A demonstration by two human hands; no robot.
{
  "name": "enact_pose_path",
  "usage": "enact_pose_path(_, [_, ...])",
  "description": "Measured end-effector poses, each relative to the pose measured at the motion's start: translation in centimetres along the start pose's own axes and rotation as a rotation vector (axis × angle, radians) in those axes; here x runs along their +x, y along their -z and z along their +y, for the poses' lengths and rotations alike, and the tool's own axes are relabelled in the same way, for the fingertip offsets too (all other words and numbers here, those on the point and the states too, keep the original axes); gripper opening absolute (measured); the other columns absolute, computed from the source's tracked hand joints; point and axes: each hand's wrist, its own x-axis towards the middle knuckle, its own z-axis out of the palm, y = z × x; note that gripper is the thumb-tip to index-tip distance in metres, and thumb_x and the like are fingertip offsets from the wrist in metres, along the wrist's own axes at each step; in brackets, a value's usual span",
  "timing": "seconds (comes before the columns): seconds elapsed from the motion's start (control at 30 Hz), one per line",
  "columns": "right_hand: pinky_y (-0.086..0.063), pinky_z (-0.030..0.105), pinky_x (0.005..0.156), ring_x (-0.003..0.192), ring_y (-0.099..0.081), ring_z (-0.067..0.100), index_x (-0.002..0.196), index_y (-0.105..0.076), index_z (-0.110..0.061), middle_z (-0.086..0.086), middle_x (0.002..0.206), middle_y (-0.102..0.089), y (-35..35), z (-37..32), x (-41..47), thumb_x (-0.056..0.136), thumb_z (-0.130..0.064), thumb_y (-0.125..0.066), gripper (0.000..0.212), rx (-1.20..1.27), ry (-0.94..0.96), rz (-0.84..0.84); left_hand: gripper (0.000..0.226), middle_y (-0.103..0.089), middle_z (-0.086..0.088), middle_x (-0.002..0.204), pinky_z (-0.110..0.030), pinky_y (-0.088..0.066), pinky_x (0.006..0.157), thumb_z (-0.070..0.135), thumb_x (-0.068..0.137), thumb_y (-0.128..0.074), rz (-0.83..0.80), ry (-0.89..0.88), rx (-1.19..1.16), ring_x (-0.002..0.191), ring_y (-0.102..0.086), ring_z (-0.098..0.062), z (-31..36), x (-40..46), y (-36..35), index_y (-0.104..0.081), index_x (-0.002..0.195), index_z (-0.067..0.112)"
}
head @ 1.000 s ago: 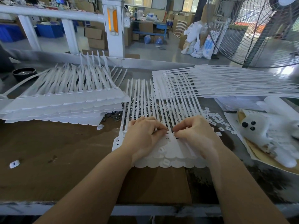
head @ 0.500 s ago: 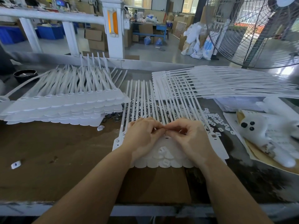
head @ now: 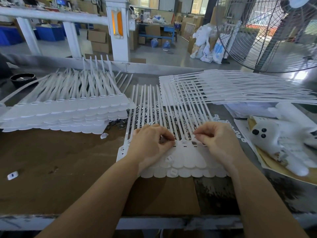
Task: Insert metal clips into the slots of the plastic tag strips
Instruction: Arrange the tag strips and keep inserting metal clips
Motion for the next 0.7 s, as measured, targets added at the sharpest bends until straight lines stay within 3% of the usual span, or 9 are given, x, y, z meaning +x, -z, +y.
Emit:
enact_pose_path(0.1, [-0.04,0.007,0.069,0.079,-0.058,-0.003,0.086,-0.07,-0.018,-0.007,0.082,-0.066,0.3,0.1,0.1,0.086,-0.009,-0.064,0.011,-0.06,-0.04,-0.05,0.021,-0.049,0.026,0.078,-0.039,-0.037,0.096,0.038,0.082,-0.066,-0.006,0.005,0.004,0.09,-0.048,-0.006,0.0,0.1,0.0,-0.052,0.072,0.048])
enact_pose_path(0.33, [-0.031,0.008,0.056,0.07,-0.049,-0.006,0.091,-0.072,-0.017,-0.014,0.075,-0.057,0.2,-0.1,0.5,0.09,-0.016,-0.06,0.011,-0.205,-0.064,-0.142,0.024,-0.05,0.026,0.078,-0.035,-0.034,0.096,0.038,0.081,-0.068,-0.001,0.018,-0.01,0.089,-0.046,-0.004,0.0,0.0,-0.1,-0.051,0.068,0.048])
enact_pose_path(0.7, [-0.033,0.011,0.058,0.071,-0.048,-0.002,0.085,-0.072,-0.011,0.0,0.09,-0.061,-0.8,0.0,0.8,0.087,-0.013,-0.062,0.011,-0.201,-0.155,-0.102,0.022,-0.05,0.025,0.079,-0.038,-0.036,0.096,0.038,0.08,-0.068,-0.002,0.014,-0.002,0.091,-0.047,-0.007,0.0,0.0,0.0,-0.051,0.07,0.047])
